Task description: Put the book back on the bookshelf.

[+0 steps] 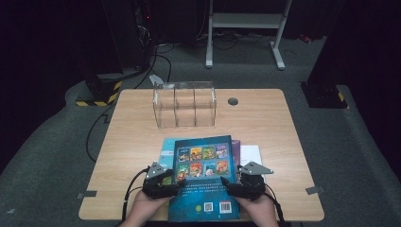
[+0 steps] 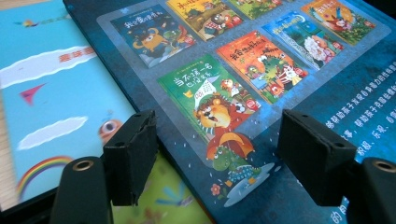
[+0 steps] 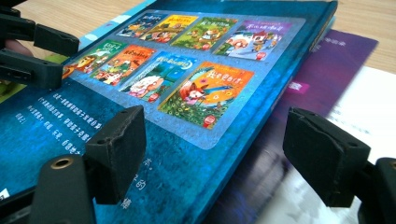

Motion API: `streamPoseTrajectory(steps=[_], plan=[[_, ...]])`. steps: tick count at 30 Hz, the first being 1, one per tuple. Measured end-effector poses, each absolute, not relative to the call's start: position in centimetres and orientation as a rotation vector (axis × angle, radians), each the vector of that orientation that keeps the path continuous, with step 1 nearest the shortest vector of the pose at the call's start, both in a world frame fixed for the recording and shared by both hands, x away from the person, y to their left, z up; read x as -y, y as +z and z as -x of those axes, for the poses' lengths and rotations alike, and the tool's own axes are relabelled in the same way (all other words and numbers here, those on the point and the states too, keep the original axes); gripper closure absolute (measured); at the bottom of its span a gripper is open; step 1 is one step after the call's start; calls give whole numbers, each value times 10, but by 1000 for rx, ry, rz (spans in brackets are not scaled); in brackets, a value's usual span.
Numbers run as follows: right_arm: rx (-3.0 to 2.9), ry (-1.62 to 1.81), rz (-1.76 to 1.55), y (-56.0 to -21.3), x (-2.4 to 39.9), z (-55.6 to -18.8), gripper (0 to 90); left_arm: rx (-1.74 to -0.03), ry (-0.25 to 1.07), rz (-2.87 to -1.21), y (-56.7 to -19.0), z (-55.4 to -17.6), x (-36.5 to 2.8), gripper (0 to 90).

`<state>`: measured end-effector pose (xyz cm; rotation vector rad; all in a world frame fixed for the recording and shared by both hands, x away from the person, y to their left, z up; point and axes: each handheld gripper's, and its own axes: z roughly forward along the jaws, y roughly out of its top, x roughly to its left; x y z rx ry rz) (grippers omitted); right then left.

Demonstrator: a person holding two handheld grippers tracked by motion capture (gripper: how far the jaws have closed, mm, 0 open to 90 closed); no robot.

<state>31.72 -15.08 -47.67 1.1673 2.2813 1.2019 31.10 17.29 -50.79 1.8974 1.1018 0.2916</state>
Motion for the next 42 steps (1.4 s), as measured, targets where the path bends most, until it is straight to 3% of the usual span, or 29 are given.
streamPoseTrajectory(steps=[20, 29, 34, 42], plan=[[-2231, 1198, -1256, -477, 177, -318, 180, -1137, 265, -1878, -501, -314, -141, 324], [-2245, 1222, -1288, -478, 180, -307, 180, -1102, 221, -1912, -502, -296, -143, 235], [-2265, 1259, -1310, -480, 182, -302, 235, -1096, 217, -1919, -501, -292, -142, 263], [-2239, 1209, -1387, -477, 171, -304, 248, -1103, 265, -1907, -501, -293, -140, 302]])
